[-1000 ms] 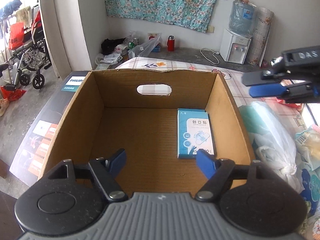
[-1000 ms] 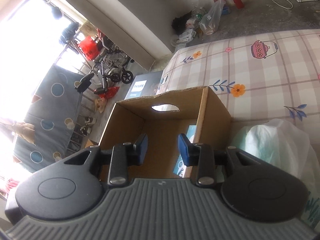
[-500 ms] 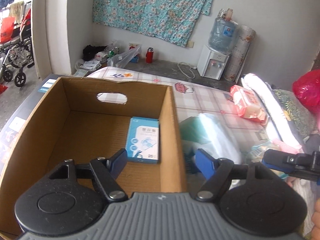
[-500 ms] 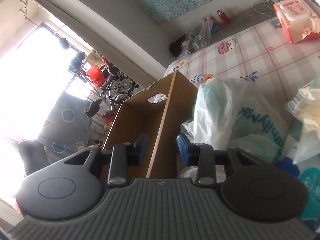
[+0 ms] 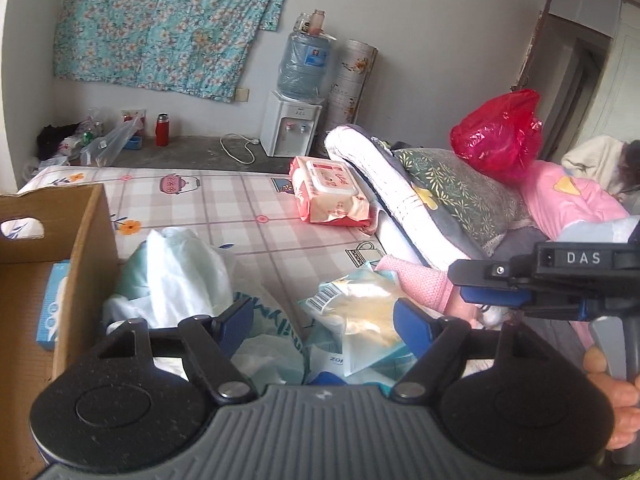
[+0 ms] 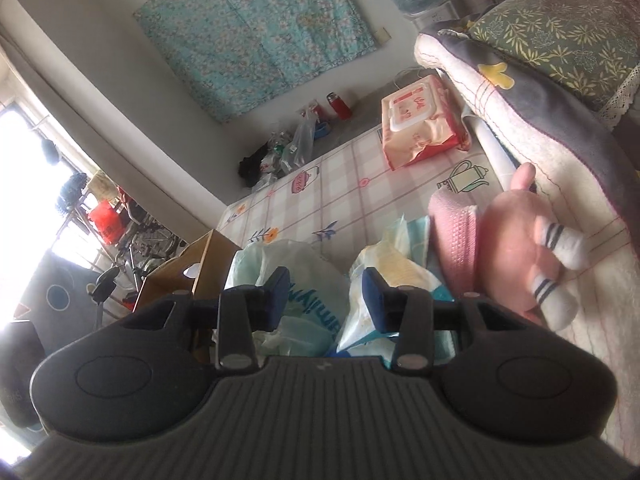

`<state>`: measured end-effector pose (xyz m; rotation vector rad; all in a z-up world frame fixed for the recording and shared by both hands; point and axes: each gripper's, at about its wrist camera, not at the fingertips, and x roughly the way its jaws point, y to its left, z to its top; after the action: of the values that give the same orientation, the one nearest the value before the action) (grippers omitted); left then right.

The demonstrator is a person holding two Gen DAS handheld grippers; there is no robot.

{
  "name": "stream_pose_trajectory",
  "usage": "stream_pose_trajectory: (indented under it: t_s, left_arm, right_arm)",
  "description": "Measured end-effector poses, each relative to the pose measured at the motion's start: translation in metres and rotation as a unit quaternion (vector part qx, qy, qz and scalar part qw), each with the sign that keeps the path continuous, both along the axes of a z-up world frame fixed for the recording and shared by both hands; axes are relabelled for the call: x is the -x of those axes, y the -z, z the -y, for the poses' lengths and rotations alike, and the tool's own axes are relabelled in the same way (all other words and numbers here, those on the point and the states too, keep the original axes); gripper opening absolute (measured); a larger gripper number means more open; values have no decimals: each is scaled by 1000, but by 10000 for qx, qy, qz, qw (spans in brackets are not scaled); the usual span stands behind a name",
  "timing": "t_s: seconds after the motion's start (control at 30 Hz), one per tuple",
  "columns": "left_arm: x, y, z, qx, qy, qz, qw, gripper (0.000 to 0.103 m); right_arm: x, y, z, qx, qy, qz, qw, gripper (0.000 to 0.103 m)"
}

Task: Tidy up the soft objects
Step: 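Reach back to the pile and grasp the clear bag of yellow items with the right tool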

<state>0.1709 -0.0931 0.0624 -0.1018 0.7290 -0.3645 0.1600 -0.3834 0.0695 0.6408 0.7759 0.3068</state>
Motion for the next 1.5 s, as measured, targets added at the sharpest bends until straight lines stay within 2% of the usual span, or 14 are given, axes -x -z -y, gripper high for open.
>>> stream_pose_trajectory:
  t_s: [0.1,0.23,0.37,0.47,0.53,0.63,0.7,0.77,0.83,0.9,1.1,1.5]
  left_arm:
    - [-24,21,15,-42,-34,-357,9993,58]
    - [-45,42,24,193,73,-937,9954,50]
    - [-58,60,35,252,224,-1432,9891,50]
    - [-65,69,38,334,246,-1716,9843,55]
    - [-69,73,41,359,270,-1816,9823,59]
    - [-75,78,45,336,273,-1900,9808,59]
    - [-76,80,46,343,235,-1909,9807,58]
    - [-76,80,46,312,187,-1835,9824,51]
    - [-76,78,45,259,134,-1769,9838,40]
    - [-75,75,43,292,145,-1733,9843,34]
    - [-63,63,40,321,233,-1519,9876,22]
    - [-28,25,8,557,335,-1031,9925,19]
  right_arm:
    - [-24,13,10,9,9,-270,9996,40]
    - [-58,29,8,54,-108,-619,9980,40]
    - [-78,42,-1,305,-158,-884,9955,39]
    - [-85,52,-5,357,-194,-1078,9933,39]
    - [-88,59,-5,358,-217,-1197,9919,39]
    - [-90,70,-4,215,-277,-1421,9892,39]
    - [-89,76,-4,118,-305,-1532,9877,39]
    - [-89,82,-3,62,-293,-1580,9870,39]
    - [-88,86,-2,16,-252,-1558,9875,36]
    - [-84,87,-1,0,-216,-1550,9877,27]
    - [-76,83,-2,-69,-227,-1411,9897,17]
    - [-45,47,-16,-109,-231,-941,9952,14]
